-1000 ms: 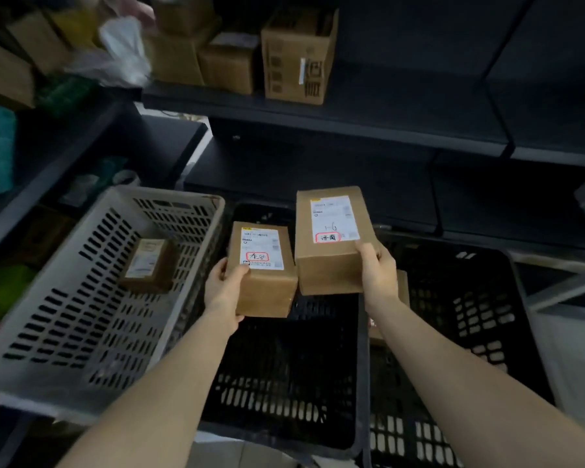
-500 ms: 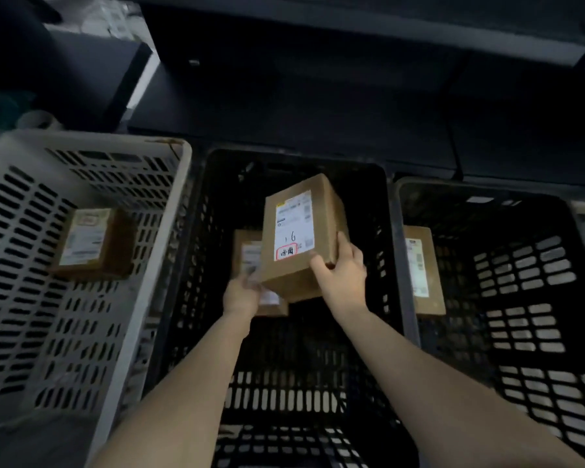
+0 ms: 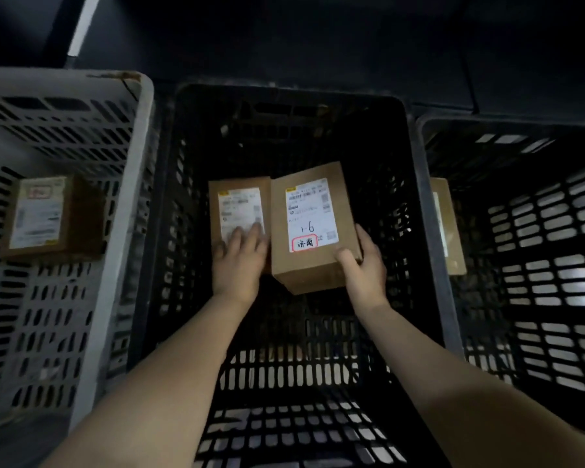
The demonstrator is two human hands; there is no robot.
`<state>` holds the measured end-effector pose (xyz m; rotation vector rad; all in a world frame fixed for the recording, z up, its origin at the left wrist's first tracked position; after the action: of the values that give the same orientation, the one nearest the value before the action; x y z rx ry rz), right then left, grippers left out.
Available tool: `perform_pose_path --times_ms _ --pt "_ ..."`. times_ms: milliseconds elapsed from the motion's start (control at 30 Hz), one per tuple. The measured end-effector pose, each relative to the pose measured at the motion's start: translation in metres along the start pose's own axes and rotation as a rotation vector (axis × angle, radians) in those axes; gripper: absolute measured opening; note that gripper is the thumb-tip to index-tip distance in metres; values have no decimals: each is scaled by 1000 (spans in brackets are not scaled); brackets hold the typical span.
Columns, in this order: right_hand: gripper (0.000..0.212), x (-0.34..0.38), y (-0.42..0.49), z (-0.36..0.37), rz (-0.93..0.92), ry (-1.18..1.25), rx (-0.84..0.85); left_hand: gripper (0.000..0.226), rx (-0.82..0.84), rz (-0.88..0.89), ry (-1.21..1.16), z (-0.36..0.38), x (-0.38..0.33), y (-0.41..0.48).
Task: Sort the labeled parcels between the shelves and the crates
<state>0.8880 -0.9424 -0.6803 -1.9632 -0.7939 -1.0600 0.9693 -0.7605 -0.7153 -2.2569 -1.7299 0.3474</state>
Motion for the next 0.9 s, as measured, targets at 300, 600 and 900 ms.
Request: perform_pose_path --times_ms 300,600,900 --pt "86 31 -5 0 -4 97 20 36 60 -320 -874 -71 11 9" --pt "72 156 -28 -67 -239 185 -5 41 -137 -280 -1221 -201 -17 -34" --pt "63 98 -25 -238 -67 360 -335 35 -34 46 -970 -222 -185 -56"
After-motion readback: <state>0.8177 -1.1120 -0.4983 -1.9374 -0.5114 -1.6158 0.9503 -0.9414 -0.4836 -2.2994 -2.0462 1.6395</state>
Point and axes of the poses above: each hand's wrist, its own y-axis towards the middle knuckle, its own z-axis out of the palm, x = y × z, the point moved 8 cm from there along y, towards the middle knuckle, and after that the axes turned 10 degrees about -z, right-handed, at the moved point
